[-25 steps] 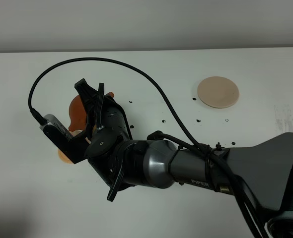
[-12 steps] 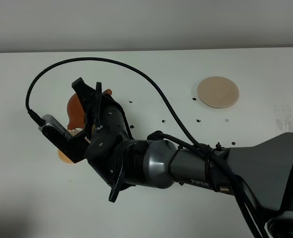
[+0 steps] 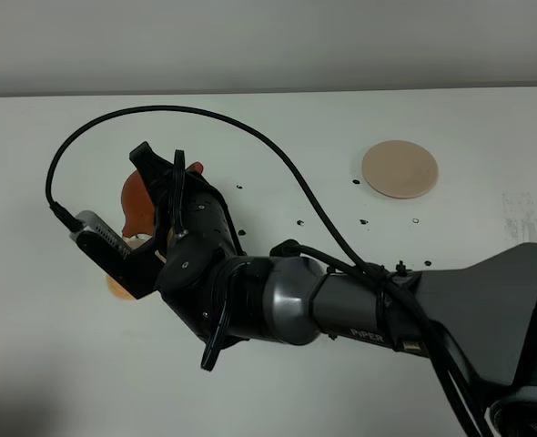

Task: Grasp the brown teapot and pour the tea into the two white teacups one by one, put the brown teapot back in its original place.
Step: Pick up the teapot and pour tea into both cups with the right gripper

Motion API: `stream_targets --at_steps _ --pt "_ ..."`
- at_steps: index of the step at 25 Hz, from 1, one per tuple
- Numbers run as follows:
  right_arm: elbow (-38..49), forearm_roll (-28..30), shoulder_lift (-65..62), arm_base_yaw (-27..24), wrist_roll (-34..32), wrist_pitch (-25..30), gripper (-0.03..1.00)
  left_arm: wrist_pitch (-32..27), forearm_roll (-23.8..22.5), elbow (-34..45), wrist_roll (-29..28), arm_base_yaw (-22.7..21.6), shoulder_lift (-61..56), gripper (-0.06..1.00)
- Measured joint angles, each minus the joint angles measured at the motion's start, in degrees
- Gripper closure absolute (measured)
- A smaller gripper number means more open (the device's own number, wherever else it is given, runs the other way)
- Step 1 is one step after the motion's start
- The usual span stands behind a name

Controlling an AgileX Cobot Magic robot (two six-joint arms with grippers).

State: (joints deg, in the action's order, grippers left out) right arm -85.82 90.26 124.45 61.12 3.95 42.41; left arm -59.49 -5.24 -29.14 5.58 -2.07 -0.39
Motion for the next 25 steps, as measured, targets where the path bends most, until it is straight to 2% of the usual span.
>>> stream_targets --at_steps 25 --pt "1.1 -0.3 0.1 -0.3 0.0 -0.7 0.88 0.0 0.0 0.0 0.0 0.0 0.0 0.44"
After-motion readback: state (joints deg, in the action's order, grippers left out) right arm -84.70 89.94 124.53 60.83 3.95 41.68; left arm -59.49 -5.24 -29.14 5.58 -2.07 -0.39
